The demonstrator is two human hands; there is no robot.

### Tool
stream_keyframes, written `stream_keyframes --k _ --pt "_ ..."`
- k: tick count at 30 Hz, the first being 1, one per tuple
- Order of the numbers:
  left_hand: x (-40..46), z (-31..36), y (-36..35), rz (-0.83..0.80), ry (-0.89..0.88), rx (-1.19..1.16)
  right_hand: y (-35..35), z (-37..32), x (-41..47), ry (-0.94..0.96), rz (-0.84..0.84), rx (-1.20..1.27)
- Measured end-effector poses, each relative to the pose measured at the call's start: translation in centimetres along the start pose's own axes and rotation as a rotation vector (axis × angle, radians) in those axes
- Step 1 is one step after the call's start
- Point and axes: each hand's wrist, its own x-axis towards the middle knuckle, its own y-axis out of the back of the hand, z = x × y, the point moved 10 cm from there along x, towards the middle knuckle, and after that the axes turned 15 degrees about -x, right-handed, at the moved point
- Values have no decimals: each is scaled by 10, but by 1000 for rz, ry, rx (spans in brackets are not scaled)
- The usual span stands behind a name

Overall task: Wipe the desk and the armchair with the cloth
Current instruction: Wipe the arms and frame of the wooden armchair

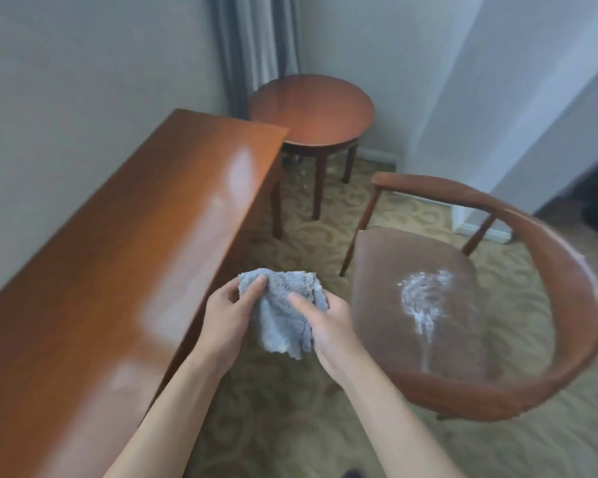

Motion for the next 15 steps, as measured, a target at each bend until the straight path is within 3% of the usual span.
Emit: stream_keyframes --k 5,8,12,15 --pt "12 -31 -131 -155 -10 114 151 -30 -1 77 357 -262" --pt "11 -65 -188 -309 56 258 220 -15 -9 52 484 -454" --pt "14 -124 -202 -405 120 599 258 24 -23 -43 495 -700" --pt "3 -161 -187 -403 107 891 251 51 -32 -108 423 -1044"
